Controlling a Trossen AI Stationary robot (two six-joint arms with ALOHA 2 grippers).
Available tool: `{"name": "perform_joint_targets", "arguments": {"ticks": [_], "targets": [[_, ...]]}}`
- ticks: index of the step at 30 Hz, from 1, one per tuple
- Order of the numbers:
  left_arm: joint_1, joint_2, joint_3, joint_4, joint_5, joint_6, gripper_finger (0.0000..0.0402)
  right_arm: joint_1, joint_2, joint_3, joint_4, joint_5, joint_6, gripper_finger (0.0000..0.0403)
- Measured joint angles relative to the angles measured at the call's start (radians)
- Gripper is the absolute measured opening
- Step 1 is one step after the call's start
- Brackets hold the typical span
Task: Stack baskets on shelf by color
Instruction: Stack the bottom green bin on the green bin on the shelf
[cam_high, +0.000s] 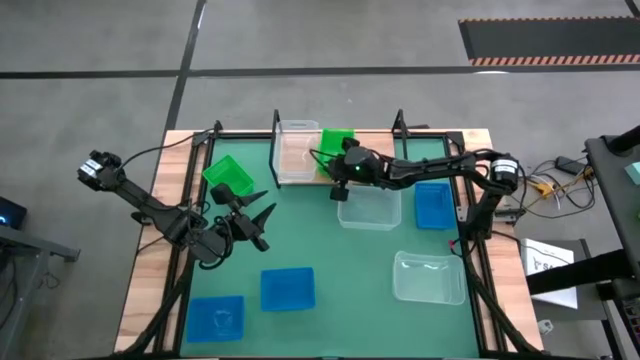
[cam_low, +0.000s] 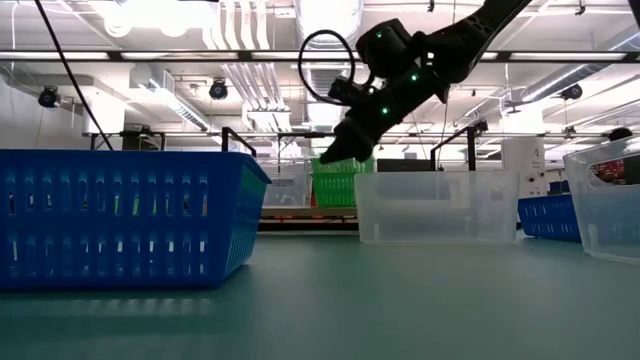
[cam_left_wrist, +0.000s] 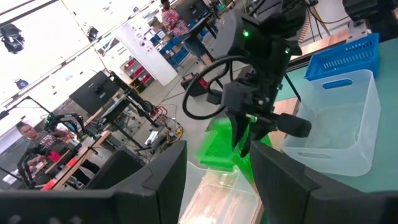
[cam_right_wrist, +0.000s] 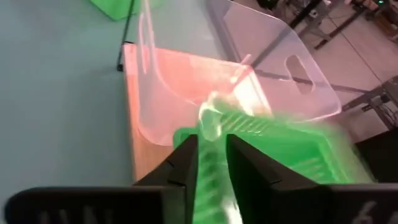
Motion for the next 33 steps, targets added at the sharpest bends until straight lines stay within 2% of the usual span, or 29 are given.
{"name": "perform_joint_targets", "arguments": {"ticks": [7,14,18,23,27,33], "targets": [[0.0,0.0,0.0,0.0,0.0,0.007,0.0161,0.001,-0.005,0.02,-0.012,0.0,0.015,0.0132],[0.0,0.0,0.0,0.0,0.006,0.007,0.0161,0.019,-0.091,0.076,-0.228,0.0,0.047,0.0149],[0.0,0.0,0.0,0.0,0.007,0.007,0.0161,0.023,-0.15,0.128,-0.466,-0.007,0.079,0.0128],[0.0,0.0,0.0,0.0,0.01,0.007,0.0161,0.009,-0.198,0.147,-0.654,0.039,0.122,0.0073],[0.001,0.0,0.0,0.0,0.01,0.007,0.0161,-0.043,-0.201,0.126,-0.707,0.125,0.111,0.002],[0.0,0.0,0.0,0.0,0.01,0.007,0.0161,-0.162,-0.138,0.123,-0.697,0.118,0.108,0.0009]]}}
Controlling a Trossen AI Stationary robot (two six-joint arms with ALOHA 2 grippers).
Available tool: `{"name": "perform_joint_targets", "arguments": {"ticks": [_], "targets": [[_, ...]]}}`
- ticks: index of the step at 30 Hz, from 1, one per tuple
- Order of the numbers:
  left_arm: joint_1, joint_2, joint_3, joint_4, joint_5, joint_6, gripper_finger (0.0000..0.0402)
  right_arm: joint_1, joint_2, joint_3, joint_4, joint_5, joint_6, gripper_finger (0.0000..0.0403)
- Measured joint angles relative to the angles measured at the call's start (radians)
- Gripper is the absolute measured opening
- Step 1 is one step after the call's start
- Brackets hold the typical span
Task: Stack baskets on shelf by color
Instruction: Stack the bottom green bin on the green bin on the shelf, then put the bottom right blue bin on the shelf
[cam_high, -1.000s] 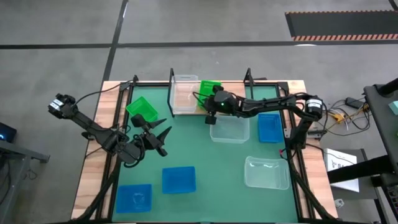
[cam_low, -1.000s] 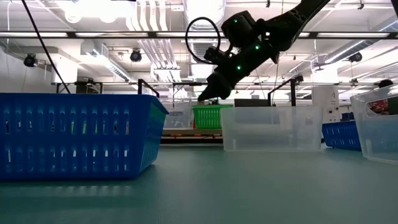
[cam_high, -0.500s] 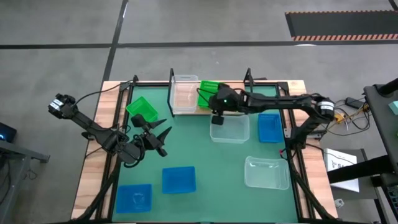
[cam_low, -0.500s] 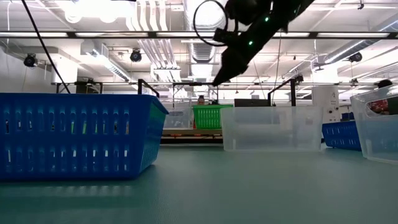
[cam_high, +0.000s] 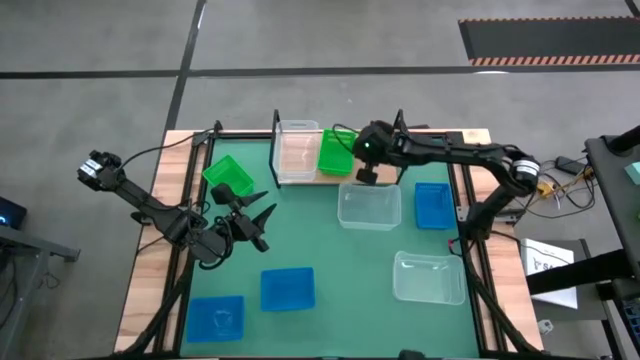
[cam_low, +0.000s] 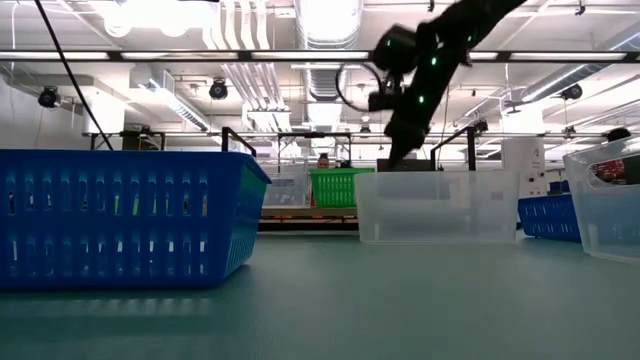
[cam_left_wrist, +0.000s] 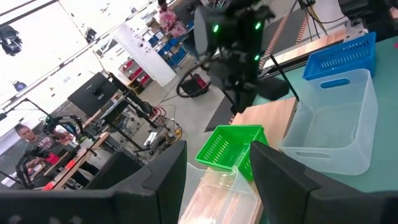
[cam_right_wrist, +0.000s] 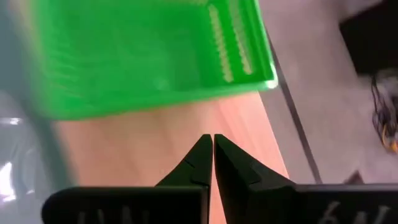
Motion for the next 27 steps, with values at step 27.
{"name": "perform_joint_targets", "arguments": {"ticks": [27], "targets": [[0.0,0.0,-0.001,0.0,0.037,-0.022,0.0161,0.039,-0.083,0.143,-0.092,-0.17,0.012,0.0008]]}}
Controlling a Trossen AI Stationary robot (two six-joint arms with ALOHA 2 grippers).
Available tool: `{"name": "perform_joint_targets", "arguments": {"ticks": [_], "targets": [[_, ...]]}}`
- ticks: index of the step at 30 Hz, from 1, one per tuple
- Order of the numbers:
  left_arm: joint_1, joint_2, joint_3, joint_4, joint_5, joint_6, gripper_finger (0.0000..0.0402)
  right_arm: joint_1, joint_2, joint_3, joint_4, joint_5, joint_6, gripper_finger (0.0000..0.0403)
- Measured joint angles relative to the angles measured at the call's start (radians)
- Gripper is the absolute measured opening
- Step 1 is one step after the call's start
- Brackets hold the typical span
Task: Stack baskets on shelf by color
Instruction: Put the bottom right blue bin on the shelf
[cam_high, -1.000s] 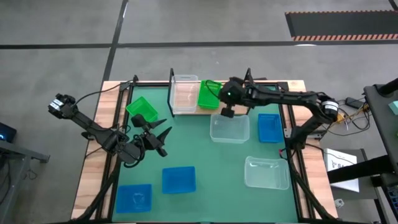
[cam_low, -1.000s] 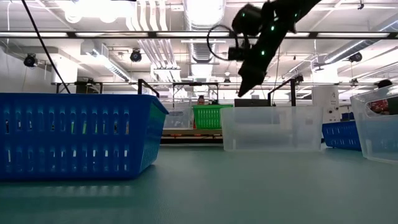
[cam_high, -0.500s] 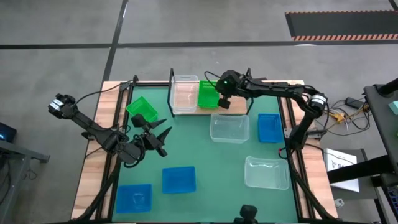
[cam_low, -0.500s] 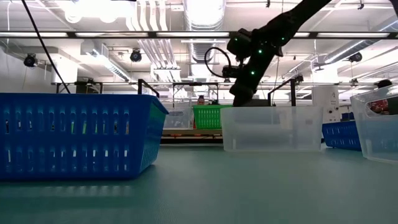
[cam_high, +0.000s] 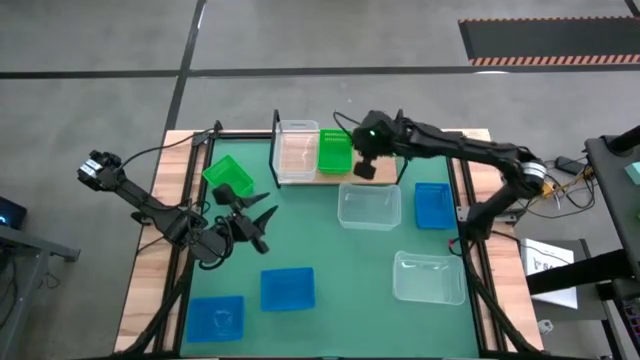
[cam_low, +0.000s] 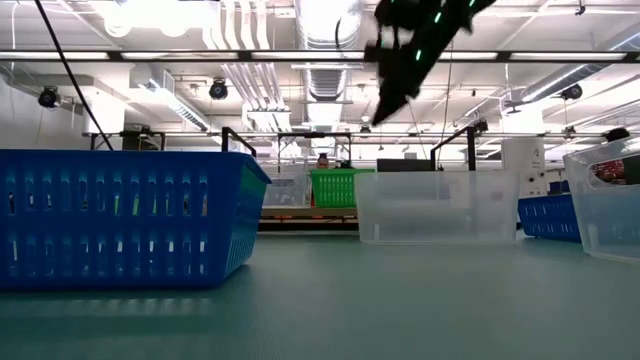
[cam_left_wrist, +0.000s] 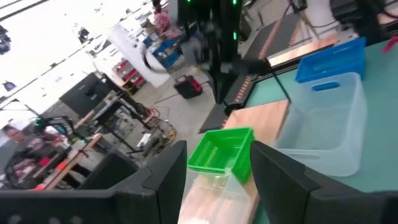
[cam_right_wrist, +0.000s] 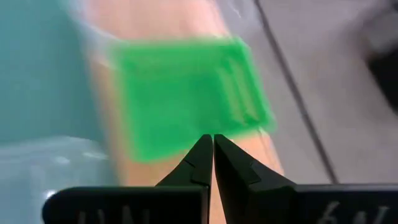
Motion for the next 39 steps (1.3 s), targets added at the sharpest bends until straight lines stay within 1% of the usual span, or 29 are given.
{"name": "perform_joint_targets", "arguments": {"ticks": [4,6,8,10,14,16,18,20,22,24,27,30,33,35,39], "targets": [[0.0,0.0,-0.001,0.016,0.086,-0.021,0.0161,0.135,-0.125,-0.039,-0.007,-0.163,0.034,0.0008],[0.0,0.004,-0.001,0.044,0.144,-0.045,0.0161,0.216,-0.179,-0.088,-0.002,-0.249,0.029,0.0008],[-0.001,0.01,-0.001,0.061,0.201,-0.065,0.0161,0.301,-0.222,-0.16,0.039,-0.323,0.002,0.0008],[-0.002,0.018,-0.001,0.082,0.242,-0.065,0.0161,0.385,-0.253,-0.244,0.135,-0.335,-0.008,0.0008],[-0.001,0.024,-0.001,0.098,0.25,-0.065,0.0161,0.495,-0.277,-0.38,0.352,-0.324,-0.019,0.0009],[-0.001,0.027,-0.001,0.098,0.249,-0.067,0.0161,0.527,-0.275,-0.407,0.401,-0.324,-0.025,0.0009],[0.0,0.033,-0.001,0.098,0.249,-0.099,0.0161,0.546,-0.275,-0.412,0.409,-0.325,-0.025,0.0012],[-0.001,0.041,-0.003,0.098,0.25,-0.143,0.0161,0.562,-0.273,-0.412,0.42,-0.323,-0.027,0.0023],[-0.001,0.046,-0.011,0.096,0.249,-0.142,0.0161,0.575,-0.269,-0.409,0.433,-0.322,-0.044,0.0042],[0.0,0.048,-0.016,0.095,0.248,-0.086,0.0161,0.586,-0.252,-0.394,0.438,-0.323,-0.068,0.0065],[0.001,0.046,-0.016,0.112,0.245,0.001,0.0161,0.591,-0.211,-0.351,0.461,-0.331,-0.055,0.0101],[0.001,0.041,-0.013,0.109,0.242,0.019,0.0161,0.59,-0.122,-0.286,0.49,-0.372,-0.044,0.013],[0.001,0.037,-0.017,0.113,0.24,0.014,0.0161,0.597,-0.01,-0.206,0.46,-0.432,-0.095,0.015],[-0.001,0.04,-0.02,0.113,0.24,0.013,0.0161,0.606,0.061,-0.147,0.416,-0.458,-0.139,0.016],[-0.003,0.04,-0.025,0.116,0.24,0.013,0.0161,0.622,0.19,-0.022,0.332,-0.461,-0.222,0.0168]]}}
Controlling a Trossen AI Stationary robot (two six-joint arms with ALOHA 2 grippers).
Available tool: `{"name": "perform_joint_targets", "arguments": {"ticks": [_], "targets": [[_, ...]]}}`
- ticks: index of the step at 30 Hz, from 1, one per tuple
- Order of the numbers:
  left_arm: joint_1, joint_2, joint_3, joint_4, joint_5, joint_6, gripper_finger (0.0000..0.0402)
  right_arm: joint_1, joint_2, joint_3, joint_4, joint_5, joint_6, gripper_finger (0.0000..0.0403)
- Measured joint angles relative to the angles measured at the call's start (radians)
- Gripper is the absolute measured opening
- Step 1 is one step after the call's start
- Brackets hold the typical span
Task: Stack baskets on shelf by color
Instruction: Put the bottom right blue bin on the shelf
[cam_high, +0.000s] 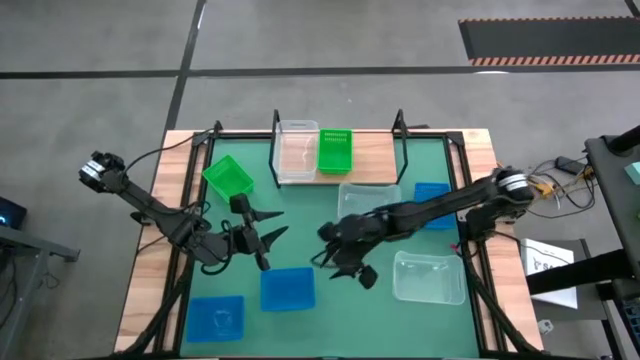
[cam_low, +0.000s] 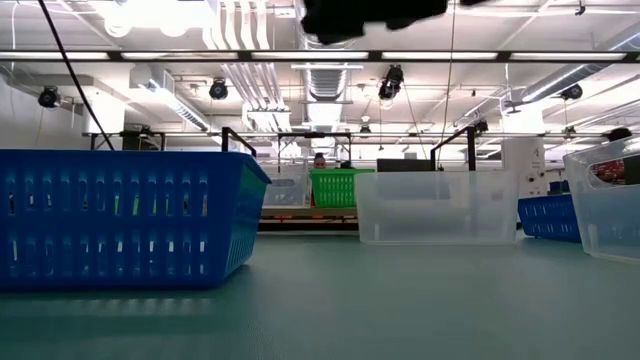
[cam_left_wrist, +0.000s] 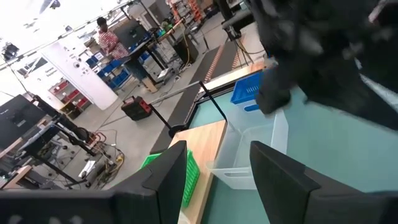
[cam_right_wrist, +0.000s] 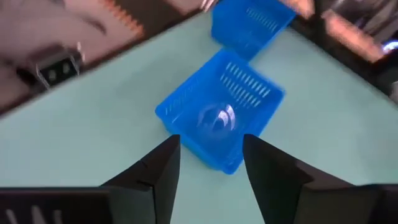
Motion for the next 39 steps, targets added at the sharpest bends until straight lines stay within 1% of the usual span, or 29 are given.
{"name": "perform_joint_targets", "arguments": {"ticks": [4,9,15,21,26,32,35,39], "targets": [[0.0,0.0,-0.001,-0.003,0.0,-0.002,0.0161,0.012,0.117,0.11,-0.104,-0.002,-0.088,0.0165],[0.0,0.0,-0.002,0.014,0.0,0.0,0.0161,0.014,0.224,0.206,-0.178,-0.003,-0.143,0.0156],[0.0,0.0,-0.001,0.016,-0.001,0.001,0.0161,0.015,0.306,0.251,-0.182,-0.003,-0.208,0.0148],[0.0,0.0,0.0,0.016,0.0,0.001,0.0161,0.015,0.378,0.264,-0.183,0.005,-0.24,0.015],[0.0,0.0,0.001,0.033,0.0,-0.001,0.0161,0.015,0.398,0.267,-0.181,0.003,-0.24,0.0146],[0.0,0.002,-0.003,0.044,0.0,-0.005,0.0161,0.015,0.398,0.267,-0.181,0.002,-0.24,0.0131],[0.0,0.003,-0.003,0.043,0.0,-0.007,0.0161,0.015,0.398,0.267,-0.182,0.002,-0.24,0.0113],[-0.001,0.007,0.0,0.042,0.0,-0.008,0.0161,0.015,0.398,0.267,-0.182,0.002,-0.249,0.0071]]}}
